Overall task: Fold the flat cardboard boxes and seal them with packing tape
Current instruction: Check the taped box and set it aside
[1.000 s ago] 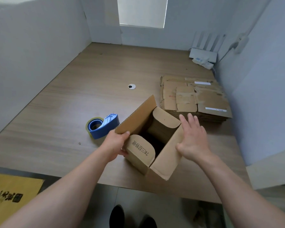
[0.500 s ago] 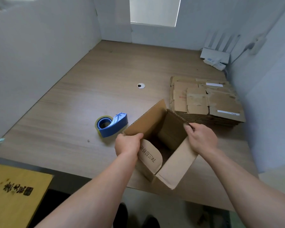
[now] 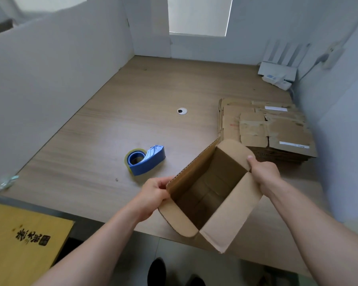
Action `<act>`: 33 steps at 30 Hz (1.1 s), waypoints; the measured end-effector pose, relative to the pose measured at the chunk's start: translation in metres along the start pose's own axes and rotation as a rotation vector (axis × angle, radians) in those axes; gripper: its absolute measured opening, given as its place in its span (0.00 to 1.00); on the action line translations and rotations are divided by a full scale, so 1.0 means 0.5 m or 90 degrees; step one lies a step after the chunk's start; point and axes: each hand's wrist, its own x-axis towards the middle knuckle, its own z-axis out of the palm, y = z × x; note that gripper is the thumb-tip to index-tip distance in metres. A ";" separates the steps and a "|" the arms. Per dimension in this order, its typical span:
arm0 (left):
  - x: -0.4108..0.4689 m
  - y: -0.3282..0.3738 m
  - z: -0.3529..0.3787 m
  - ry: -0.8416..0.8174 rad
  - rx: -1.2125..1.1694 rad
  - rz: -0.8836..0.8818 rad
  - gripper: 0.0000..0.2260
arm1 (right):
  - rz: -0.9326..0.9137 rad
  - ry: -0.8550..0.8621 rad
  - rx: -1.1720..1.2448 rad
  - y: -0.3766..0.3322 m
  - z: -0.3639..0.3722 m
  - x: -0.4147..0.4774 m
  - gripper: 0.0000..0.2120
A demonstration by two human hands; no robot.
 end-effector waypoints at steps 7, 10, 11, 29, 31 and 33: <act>-0.001 -0.041 -0.015 0.103 0.126 -0.022 0.09 | -0.046 -0.215 0.426 -0.016 -0.007 -0.036 0.17; -0.008 -0.055 0.008 0.174 0.082 -0.014 0.10 | -0.097 -0.319 0.557 0.004 -0.003 -0.097 0.28; -0.012 -0.058 0.022 0.198 0.060 -0.019 0.11 | -0.143 -0.349 0.510 0.013 0.004 -0.127 0.32; -0.209 -0.034 -0.008 0.471 -0.101 0.110 0.15 | -0.592 -0.352 0.266 -0.009 0.080 -0.424 0.40; -0.249 -0.038 -0.049 0.493 -0.105 0.118 0.15 | -0.610 -0.334 0.247 -0.031 0.112 -0.464 0.38; -0.285 -0.039 -0.081 0.510 -0.090 0.131 0.14 | -0.622 -0.318 0.235 -0.050 0.140 -0.499 0.37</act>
